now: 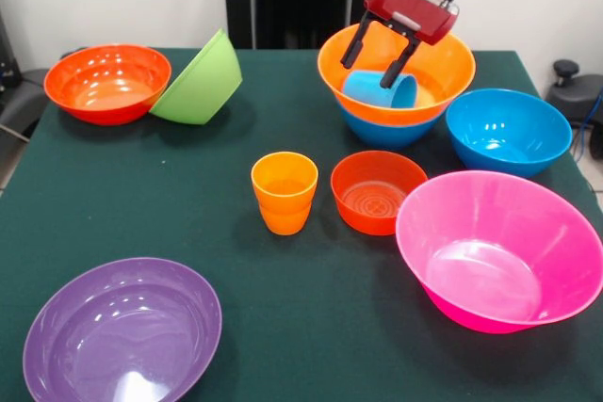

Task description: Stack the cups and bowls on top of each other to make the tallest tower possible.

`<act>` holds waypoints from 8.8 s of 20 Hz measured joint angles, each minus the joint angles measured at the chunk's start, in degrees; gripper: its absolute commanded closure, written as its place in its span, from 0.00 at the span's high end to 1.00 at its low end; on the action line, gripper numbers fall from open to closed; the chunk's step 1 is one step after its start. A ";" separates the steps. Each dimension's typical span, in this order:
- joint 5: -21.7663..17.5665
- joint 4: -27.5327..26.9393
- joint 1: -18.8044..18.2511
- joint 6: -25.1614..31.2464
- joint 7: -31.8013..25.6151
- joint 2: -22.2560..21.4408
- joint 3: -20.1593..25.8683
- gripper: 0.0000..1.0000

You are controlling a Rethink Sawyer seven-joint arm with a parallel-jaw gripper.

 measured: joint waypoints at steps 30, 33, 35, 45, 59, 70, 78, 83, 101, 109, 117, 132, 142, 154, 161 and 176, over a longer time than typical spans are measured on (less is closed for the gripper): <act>0.01 -0.02 0.39 -0.01 0.00 1.83 2.79 1.00; 0.01 -0.02 0.95 0.13 0.00 2.64 2.79 1.00; 0.01 -0.03 1.61 0.43 0.00 3.22 2.81 1.00; 0.02 -0.47 3.01 4.95 0.00 3.27 3.33 1.00; 0.04 -3.90 3.09 18.77 0.00 2.95 2.98 1.00; 0.05 -5.40 3.90 24.82 0.00 7.29 1.01 1.00; 0.04 -5.52 3.88 24.82 0.00 9.62 -0.46 1.00; 0.04 -5.97 5.28 24.82 0.14 11.28 -3.55 1.00; 0.07 -7.12 9.45 15.17 6.91 8.45 -9.24 0.00; -0.76 -4.63 1.45 9.12 6.91 -0.77 -1.08 0.00; -10.97 -0.76 -10.42 -7.24 6.93 -5.77 8.47 0.00; -31.16 7.62 -22.18 -23.63 7.03 -13.86 21.86 0.00; -37.50 11.25 -35.07 -13.12 7.03 -25.04 33.99 0.00; -38.51 13.11 -43.67 -2.07 7.03 -28.55 42.87 0.00; -38.50 13.20 -43.71 4.39 7.03 -26.79 44.63 0.00; -38.51 15.99 -50.52 17.99 7.03 -25.33 50.18 0.00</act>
